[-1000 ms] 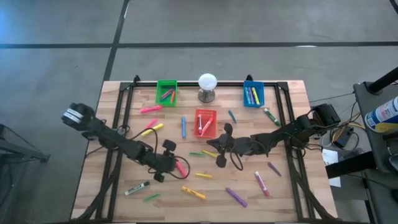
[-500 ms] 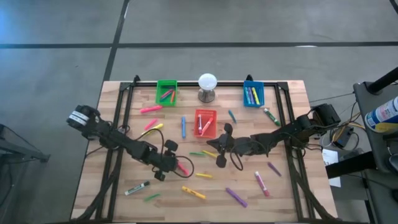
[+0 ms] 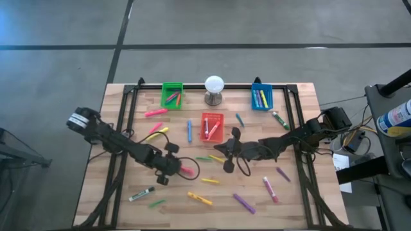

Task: Pick & Place Markers
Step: Put the orange highlighter into the blue bin

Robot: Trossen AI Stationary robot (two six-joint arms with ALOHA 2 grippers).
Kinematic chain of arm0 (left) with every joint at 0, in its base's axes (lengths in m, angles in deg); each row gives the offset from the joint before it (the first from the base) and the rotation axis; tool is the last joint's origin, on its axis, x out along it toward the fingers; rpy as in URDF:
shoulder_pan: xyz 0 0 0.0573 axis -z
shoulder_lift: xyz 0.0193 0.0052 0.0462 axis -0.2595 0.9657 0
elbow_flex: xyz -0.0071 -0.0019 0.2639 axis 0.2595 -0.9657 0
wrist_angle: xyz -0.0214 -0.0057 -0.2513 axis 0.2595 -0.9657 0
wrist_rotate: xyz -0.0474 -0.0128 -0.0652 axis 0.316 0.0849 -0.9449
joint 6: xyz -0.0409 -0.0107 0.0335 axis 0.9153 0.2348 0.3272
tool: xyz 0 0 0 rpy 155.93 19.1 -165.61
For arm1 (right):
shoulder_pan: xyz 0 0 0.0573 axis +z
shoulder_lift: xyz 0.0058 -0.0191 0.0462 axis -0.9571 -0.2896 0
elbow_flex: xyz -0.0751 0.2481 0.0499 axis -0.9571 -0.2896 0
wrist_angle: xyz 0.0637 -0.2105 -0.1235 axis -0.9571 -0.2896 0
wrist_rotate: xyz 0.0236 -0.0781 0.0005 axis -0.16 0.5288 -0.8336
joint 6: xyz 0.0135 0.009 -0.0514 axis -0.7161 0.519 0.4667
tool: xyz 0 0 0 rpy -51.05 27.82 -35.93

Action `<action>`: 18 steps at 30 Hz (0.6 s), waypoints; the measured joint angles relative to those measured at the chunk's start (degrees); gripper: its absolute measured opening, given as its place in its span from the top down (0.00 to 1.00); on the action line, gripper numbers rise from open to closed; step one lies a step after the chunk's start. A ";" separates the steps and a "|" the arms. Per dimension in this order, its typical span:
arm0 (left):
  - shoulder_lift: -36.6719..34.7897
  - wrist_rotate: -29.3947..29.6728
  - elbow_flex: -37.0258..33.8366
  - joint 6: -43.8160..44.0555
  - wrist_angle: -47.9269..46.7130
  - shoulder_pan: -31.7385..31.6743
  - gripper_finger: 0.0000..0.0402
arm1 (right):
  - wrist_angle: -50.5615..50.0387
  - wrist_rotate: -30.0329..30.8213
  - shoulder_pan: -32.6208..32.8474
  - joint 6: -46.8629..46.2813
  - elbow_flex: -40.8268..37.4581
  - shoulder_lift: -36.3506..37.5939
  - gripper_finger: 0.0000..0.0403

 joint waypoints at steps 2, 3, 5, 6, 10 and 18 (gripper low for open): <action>-0.04 0.01 -0.06 0.29 -1.22 -0.03 0.83 | -1.23 -0.01 -0.26 -1.23 0.00 0.00 0.98; -0.17 0.06 -0.10 0.39 -1.53 -0.07 0.85 | -1.89 -0.02 -0.38 -1.75 0.00 0.00 0.98; -0.60 0.05 -0.15 0.51 -1.55 -0.34 0.88 | -2.84 0.02 -0.61 -2.22 0.00 -0.02 0.98; -1.02 0.02 -0.15 0.81 -1.51 -0.53 0.88 | -3.02 0.03 -0.64 -2.23 0.00 -0.02 0.98; -3.67 -0.04 -0.90 1.79 -0.45 -1.49 0.88 | -2.68 0.04 -0.60 0.66 0.00 -0.02 0.98; -10.72 0.66 -13.21 3.98 30.37 -3.46 0.88 | 2.60 0.42 -0.60 4.38 -0.63 -0.82 0.98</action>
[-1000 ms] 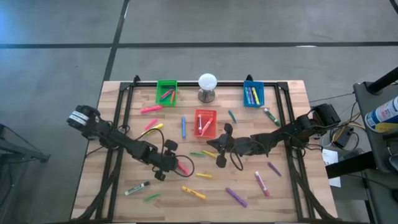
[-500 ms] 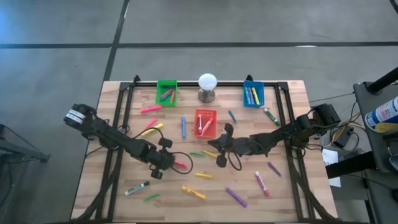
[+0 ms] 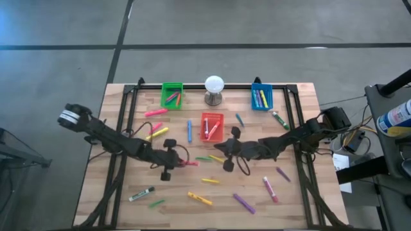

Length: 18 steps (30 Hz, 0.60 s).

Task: Pick & Place Markers
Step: Put the orange highlighter into the blue bin

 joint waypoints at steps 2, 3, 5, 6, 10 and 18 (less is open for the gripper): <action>-1.10 0.01 -3.45 0.07 11.53 -0.47 0.88 | 4.72 0.00 -0.02 1.61 -1.08 -1.10 0.98; -1.33 0.02 -4.95 -0.24 17.86 -0.88 0.88 | 7.21 0.00 -0.02 2.01 -1.46 -1.86 0.98; -1.37 -0.12 -7.82 -0.82 27.87 -1.75 0.88 | 11.77 -0.04 -0.27 2.33 -1.98 -3.42 0.98; -1.05 -0.08 -9.06 -1.09 32.14 -2.37 0.88 | 13.37 -0.02 -0.44 2.33 -2.16 -4.17 0.98; -0.28 -0.02 -11.70 -2.69 47.49 -4.97 0.88 | 16.84 0.02 -1.55 2.36 -1.58 -6.85 0.98; 0.99 -2.54 -11.49 -5.57 56.02 -7.55 0.88 | 19.60 -0.16 -2.57 4.89 1.31 -8.28 0.85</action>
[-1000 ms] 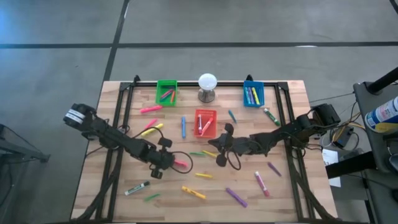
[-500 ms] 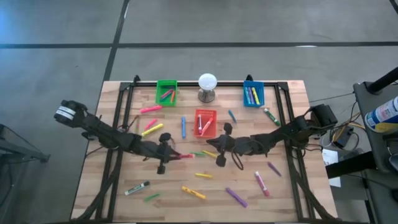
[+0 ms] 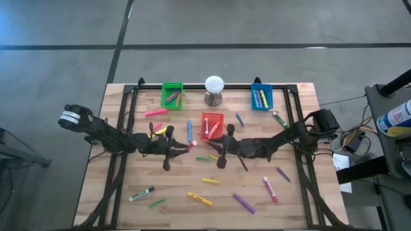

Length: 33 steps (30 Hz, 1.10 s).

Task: Pick & Place Markers
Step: Put the orange highlighter into the blue bin

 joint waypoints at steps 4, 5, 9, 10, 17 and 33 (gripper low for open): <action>0.11 -1.07 0.89 -0.55 -0.05 -0.35 0.88 | 3.17 -4.12 0.02 0.94 0.95 0.08 0.73; 0.11 -1.08 0.97 -0.64 -0.07 -0.35 0.88 | 4.56 -6.68 -0.03 1.32 1.43 -0.13 0.70; 0.11 -1.11 1.29 -1.09 -0.07 -0.37 0.88 | 9.06 -14.65 -0.07 2.84 3.91 -1.37 0.60; 0.11 -1.11 1.39 -1.10 -0.13 -0.37 0.88 | 9.01 -14.83 -0.06 3.12 4.48 -1.77 0.58; 0.09 -1.99 1.48 -1.10 -0.23 -0.40 0.88 | 8.24 -14.71 -1.87 2.77 11.52 -6.71 0.56; 0.05 0.82 1.22 -1.05 -0.46 -0.42 0.79 | 6.52 -14.75 -2.25 3.02 15.84 -9.49 0.86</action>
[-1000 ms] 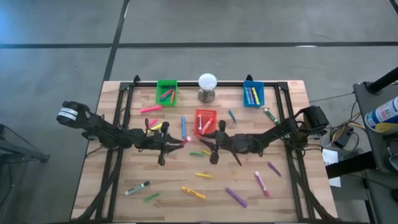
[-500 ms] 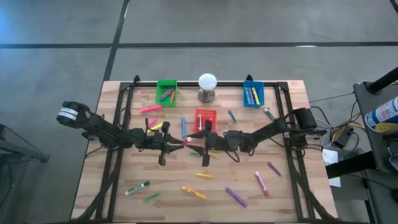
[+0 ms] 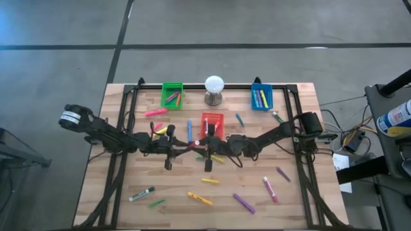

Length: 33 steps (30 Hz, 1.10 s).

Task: Pick & Place Markers
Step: Put the orange highlighter into the blue bin

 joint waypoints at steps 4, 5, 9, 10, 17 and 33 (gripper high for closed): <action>-0.27 1.54 -0.48 0.09 -0.06 0.03 0.69 | -6.87 2.95 0.10 -0.76 -1.62 5.43 0.86; -0.29 1.65 -0.66 -0.20 -0.27 0.03 0.68 | -10.01 4.10 0.10 -0.98 -2.39 7.63 0.86; -0.55 1.81 -1.40 -1.77 -1.17 0.01 0.67 | -27.97 12.53 -0.16 -2.98 -3.10 17.38 0.86; -0.59 1.79 -1.40 -1.87 -1.71 -0.06 0.68 | -33.75 15.41 -0.48 -3.99 -2.96 19.95 0.86; -0.90 1.78 -1.23 -3.29 -1.93 -0.08 0.69 | -74.64 29.90 -12.29 -21.65 -2.67 31.32 0.86; -0.90 1.78 -0.89 -3.21 -3.67 -0.21 0.69 | -86.67 11.61 -49.61 -16.24 -3.05 25.50 0.86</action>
